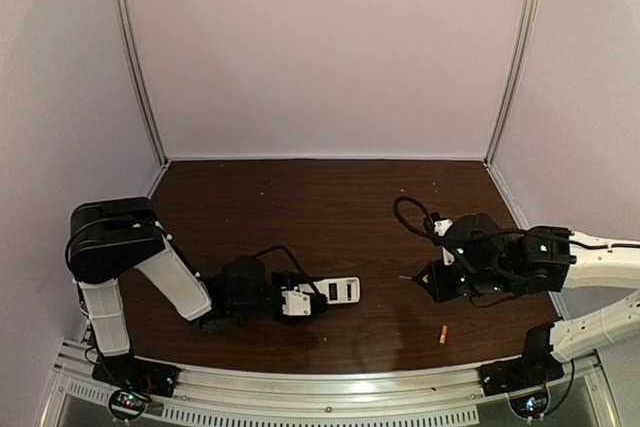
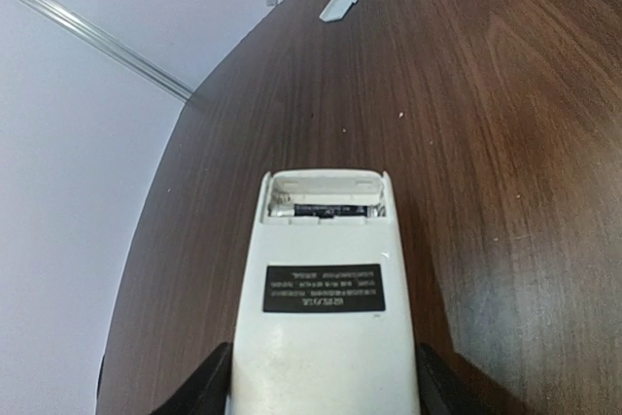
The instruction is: Unload the batteries from the remote control
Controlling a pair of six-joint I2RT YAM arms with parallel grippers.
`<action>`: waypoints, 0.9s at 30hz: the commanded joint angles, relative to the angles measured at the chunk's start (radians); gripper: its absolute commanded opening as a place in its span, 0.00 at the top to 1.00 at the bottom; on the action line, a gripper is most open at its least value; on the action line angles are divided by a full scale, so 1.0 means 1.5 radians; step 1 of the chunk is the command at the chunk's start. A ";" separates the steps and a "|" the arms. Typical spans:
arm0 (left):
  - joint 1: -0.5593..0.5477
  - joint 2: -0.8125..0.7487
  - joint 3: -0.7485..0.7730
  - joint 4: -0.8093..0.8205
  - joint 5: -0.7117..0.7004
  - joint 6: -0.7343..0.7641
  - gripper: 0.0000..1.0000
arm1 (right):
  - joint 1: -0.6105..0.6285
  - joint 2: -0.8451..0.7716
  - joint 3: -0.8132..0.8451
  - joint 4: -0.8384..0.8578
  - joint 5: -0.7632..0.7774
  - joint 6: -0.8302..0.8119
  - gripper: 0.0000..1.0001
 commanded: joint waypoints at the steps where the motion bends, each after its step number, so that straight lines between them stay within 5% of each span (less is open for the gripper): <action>1: -0.005 -0.019 -0.027 0.101 0.039 0.012 1.00 | 0.020 -0.017 -0.026 0.105 -0.002 -0.073 1.00; 20: -0.004 0.071 -0.067 0.369 0.029 0.070 1.00 | 0.047 -0.118 -0.148 0.349 -0.096 -0.208 1.00; 27: 0.005 0.062 -0.024 0.269 0.038 0.092 1.00 | 0.047 -0.116 -0.161 0.369 -0.117 -0.212 1.00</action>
